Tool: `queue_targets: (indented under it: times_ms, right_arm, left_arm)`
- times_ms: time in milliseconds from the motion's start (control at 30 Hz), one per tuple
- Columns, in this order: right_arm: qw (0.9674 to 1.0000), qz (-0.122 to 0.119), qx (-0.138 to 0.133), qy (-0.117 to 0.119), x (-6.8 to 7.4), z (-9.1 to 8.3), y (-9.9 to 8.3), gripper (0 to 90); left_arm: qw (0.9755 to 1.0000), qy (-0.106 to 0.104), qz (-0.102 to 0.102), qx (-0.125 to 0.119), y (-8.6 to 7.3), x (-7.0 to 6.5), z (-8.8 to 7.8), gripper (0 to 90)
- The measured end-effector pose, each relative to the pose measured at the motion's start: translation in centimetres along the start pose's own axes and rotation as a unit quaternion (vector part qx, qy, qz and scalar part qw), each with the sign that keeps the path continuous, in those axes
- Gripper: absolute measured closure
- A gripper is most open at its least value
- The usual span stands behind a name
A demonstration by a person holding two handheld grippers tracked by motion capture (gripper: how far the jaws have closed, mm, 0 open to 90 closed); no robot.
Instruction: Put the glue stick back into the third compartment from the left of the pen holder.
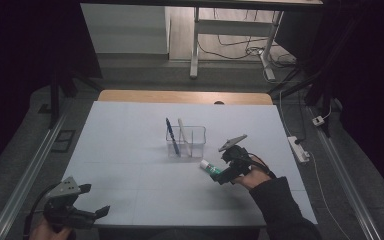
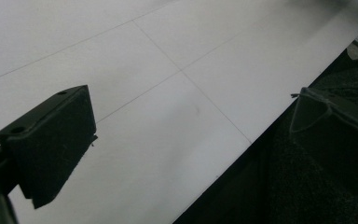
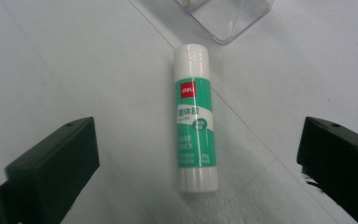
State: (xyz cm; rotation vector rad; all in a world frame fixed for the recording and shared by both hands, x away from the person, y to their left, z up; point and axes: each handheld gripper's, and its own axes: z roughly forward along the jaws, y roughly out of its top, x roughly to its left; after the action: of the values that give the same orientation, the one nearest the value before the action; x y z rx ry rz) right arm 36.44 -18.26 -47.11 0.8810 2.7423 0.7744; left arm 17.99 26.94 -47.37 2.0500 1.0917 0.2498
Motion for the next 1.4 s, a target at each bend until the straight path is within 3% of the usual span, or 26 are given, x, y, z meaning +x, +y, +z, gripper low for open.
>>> queue_targets:
  times_ms: [100,533,700,867,1167,1400]
  right_arm:
    - [0.9999,-0.003,0.011,-0.010,0.1,0.9,0.5,0.0]
    - [0.9988,-0.009,0.049,0.001,0.0,4.6,2.3,0.0]
    - [0.9985,-0.012,0.052,-0.012,0.0,5.2,2.7,19.5]
    - [0.9977,-0.035,0.058,-0.010,0.1,5.1,3.3,40.7]
    - [0.9956,-0.047,0.082,-0.002,0.2,6.0,3.9,64.6]
    - [0.9953,-0.051,0.082,-0.002,0.4,5.5,4.0,65.5]
  left_arm:
    - [1.0000,0.000,0.000,0.000,0.0,0.0,0.0,0.5]
    - [1.0000,0.000,0.000,0.002,0.0,0.0,0.0,0.5]
    - [1.0000,0.000,0.000,0.002,0.0,0.0,0.0,0.5]
    - [1.0000,0.000,0.000,0.002,0.0,0.0,0.0,0.5]
    - [1.0000,0.000,0.002,0.003,0.0,-0.1,0.0,0.5]
    - [1.0000,0.000,0.004,0.002,0.0,-0.1,0.0,0.5]
